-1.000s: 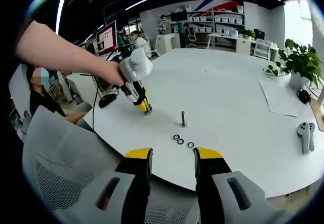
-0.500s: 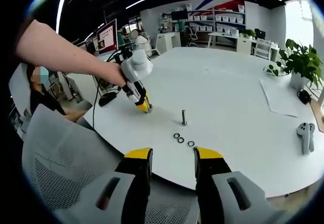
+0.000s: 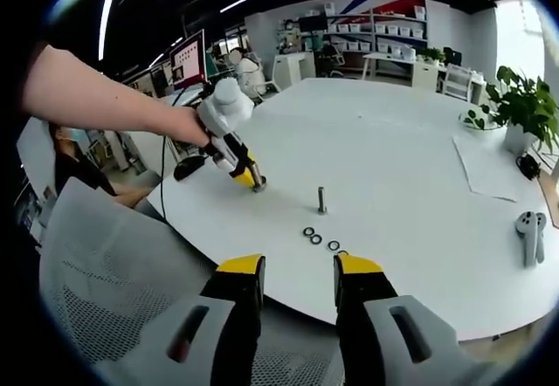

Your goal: Place the washer onto the threaded stud by aligning its center hole with the stud, sliding it down to the base, and recovering from edge contact or off-axis alignment until the washer reaches the visible bottom stop.

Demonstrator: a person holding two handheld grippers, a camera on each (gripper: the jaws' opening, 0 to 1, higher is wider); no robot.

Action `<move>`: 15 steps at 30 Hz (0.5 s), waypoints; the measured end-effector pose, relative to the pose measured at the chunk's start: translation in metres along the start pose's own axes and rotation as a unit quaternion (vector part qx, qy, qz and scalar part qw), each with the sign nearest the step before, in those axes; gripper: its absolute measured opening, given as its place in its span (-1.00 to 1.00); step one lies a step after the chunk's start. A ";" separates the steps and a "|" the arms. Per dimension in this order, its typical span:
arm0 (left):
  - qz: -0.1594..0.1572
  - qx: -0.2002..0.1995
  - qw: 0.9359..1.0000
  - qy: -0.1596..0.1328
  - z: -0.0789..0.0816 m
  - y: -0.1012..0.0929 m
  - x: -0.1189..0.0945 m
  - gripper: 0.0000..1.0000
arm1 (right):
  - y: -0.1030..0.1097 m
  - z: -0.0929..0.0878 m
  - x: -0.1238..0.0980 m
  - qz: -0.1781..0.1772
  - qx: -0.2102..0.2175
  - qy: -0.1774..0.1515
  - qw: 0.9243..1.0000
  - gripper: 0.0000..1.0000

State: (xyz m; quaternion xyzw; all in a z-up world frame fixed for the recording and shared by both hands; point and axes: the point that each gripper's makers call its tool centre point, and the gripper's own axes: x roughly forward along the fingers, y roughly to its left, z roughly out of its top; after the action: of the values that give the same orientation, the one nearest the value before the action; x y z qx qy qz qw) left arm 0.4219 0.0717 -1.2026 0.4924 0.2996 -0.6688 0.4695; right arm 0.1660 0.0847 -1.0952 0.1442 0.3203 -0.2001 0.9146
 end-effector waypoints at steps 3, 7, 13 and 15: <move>0.009 -0.022 0.999 -0.022 0.003 0.001 -0.011 -0.48 | 0.001 0.001 -0.001 0.001 -0.002 -0.004 1.000 -0.32; 0.021 -0.040 0.998 -0.049 0.004 -0.002 -0.027 -0.47 | 0.002 0.003 0.000 0.005 -0.004 -0.008 1.000 -0.31; 0.035 -0.062 0.994 -0.084 -0.002 -0.013 -0.058 -0.47 | 0.006 0.005 -0.001 0.013 -0.002 -0.011 1.000 -0.31; 0.034 -0.078 0.991 -0.102 -0.003 -0.021 -0.070 -0.46 | 0.007 0.004 0.000 0.016 -0.005 -0.010 1.000 -0.31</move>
State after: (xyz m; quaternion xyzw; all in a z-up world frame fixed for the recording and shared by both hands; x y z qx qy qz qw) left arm 0.4094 0.1059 -1.1388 0.3940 0.2845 -0.6736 0.5569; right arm 0.1717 0.0891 -1.0914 0.1425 0.3099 -0.1851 0.9216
